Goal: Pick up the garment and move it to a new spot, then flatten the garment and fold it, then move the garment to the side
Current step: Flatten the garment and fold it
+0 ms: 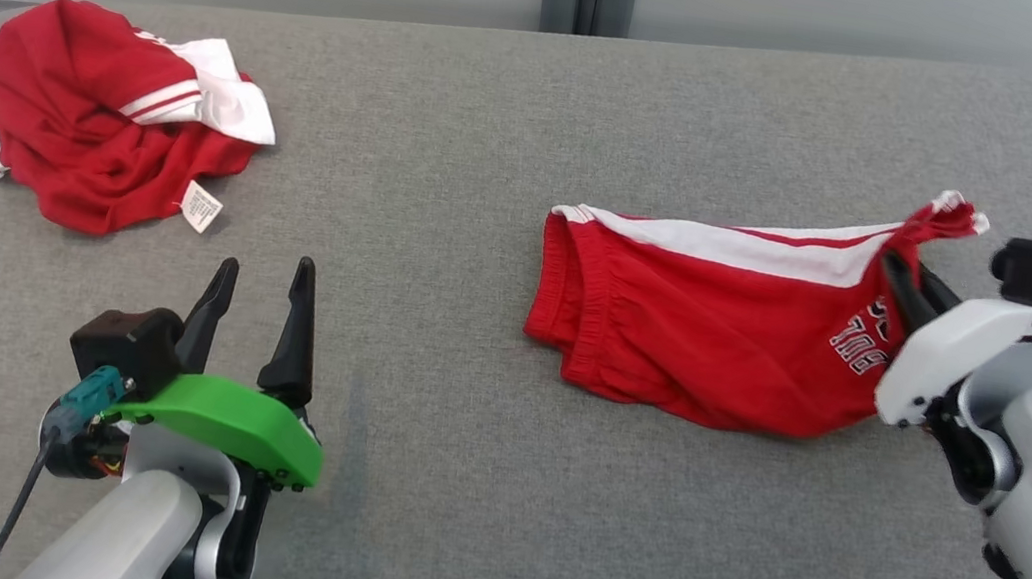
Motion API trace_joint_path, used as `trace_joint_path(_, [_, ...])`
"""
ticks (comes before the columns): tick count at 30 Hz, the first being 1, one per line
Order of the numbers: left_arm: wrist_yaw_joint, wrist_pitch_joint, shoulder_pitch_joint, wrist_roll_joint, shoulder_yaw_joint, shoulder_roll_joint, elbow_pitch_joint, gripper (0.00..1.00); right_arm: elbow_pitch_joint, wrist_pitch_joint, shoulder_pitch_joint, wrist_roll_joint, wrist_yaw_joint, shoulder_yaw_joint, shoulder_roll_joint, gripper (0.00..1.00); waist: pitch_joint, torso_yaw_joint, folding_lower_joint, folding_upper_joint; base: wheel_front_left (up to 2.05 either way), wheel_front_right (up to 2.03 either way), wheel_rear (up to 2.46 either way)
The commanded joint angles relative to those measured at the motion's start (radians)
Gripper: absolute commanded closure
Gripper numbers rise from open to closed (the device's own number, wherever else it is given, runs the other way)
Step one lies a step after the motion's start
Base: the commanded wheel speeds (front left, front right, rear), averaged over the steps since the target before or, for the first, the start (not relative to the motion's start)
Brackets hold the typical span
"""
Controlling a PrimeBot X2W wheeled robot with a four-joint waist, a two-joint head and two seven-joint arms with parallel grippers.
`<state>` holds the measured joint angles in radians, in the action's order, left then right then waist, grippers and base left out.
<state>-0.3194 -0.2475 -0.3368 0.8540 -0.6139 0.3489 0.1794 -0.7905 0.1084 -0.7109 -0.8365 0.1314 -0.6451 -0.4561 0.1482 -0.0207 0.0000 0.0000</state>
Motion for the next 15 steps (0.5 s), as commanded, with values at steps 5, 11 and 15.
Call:
trace_joint_path(5, [0.011,-0.009,0.028,0.0,-0.002,-0.013,0.017,0.0,0.109,-0.025,-0.006,0.008,-0.001,-0.046,0.075,1.0,-0.043,0.057,0.0,0.0,0.0,0.0,0.0])
trace_joint_path(11, [0.021,-0.009,0.027,-0.007,-0.016,-0.033,0.026,0.0,0.128,-0.071,0.014,0.015,-0.001,-0.093,0.151,1.0,-0.037,0.108,0.0,0.0,0.0,0.0,0.0])
trace_joint_path(15, [0.026,-0.01,0.015,-0.008,-0.012,-0.04,0.033,0.0,0.078,-0.085,0.019,0.024,-0.001,-0.124,0.189,1.0,-0.022,0.136,0.0,0.0,0.0,0.0,0.0])
